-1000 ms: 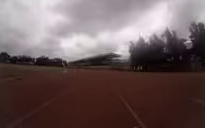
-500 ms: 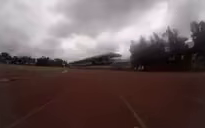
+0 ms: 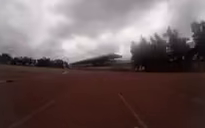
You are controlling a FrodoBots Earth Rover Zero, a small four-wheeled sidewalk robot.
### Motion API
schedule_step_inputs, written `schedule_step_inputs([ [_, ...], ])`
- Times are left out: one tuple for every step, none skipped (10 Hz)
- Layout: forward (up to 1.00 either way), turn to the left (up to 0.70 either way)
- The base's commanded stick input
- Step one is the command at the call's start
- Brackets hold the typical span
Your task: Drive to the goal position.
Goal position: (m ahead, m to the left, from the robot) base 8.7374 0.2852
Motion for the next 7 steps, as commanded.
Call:
schedule_step_inputs([
  [0.7, 0.0],
  [0.7, 0.0],
  [0.7, 0.0],
  [0.7, 0.0],
  [0.7, 0.0],
  [0.7, 0.0],
  [0.7, 0.0],
])
